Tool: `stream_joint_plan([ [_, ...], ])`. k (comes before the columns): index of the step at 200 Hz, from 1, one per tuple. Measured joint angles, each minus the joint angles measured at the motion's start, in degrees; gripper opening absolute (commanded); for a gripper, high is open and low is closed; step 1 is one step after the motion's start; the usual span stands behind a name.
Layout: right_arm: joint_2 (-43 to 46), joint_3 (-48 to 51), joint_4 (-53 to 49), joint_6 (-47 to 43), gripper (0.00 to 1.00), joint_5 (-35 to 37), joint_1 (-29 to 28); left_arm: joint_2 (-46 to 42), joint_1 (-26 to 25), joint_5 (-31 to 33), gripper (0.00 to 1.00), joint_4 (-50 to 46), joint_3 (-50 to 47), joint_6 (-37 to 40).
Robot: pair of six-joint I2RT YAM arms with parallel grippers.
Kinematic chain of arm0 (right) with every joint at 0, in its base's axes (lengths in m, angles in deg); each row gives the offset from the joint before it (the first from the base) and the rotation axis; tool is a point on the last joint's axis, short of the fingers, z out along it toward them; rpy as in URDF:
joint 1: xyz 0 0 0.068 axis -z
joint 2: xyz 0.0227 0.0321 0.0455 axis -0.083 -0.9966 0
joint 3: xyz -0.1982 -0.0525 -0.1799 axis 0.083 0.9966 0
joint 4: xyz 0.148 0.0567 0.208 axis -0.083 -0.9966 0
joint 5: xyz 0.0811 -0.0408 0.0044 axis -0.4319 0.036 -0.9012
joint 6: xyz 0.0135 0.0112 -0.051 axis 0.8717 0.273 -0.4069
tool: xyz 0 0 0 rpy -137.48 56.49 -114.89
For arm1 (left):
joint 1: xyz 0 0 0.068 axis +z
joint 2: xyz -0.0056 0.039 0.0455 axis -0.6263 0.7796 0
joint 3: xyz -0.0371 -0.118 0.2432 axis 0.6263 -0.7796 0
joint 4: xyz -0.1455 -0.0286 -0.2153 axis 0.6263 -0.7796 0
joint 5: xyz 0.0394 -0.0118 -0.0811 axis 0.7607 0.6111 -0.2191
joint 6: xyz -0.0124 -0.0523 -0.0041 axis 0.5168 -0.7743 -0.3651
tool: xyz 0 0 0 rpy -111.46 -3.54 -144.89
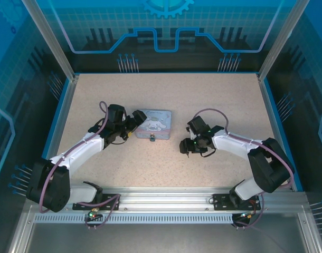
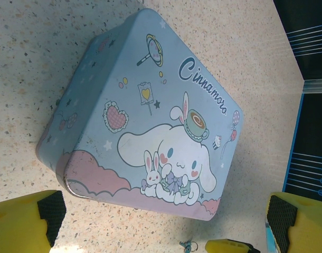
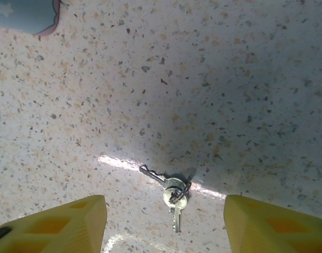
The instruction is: Unlock the padlock with the key
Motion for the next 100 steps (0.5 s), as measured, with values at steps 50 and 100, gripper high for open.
stream_joint_plan([
  [50,-3.52,-2.25,-3.39,-2.16,0.55,5.88,-3.56,0.87,0.0,-0.02,0.99,0.04,0.02,0.0],
  [100,-7.8,-5.55,-4.57,-3.61,0.49,9.03,-5.31,0.92,0.0,-0.02,0.99,0.04,0.02,0.0],
])
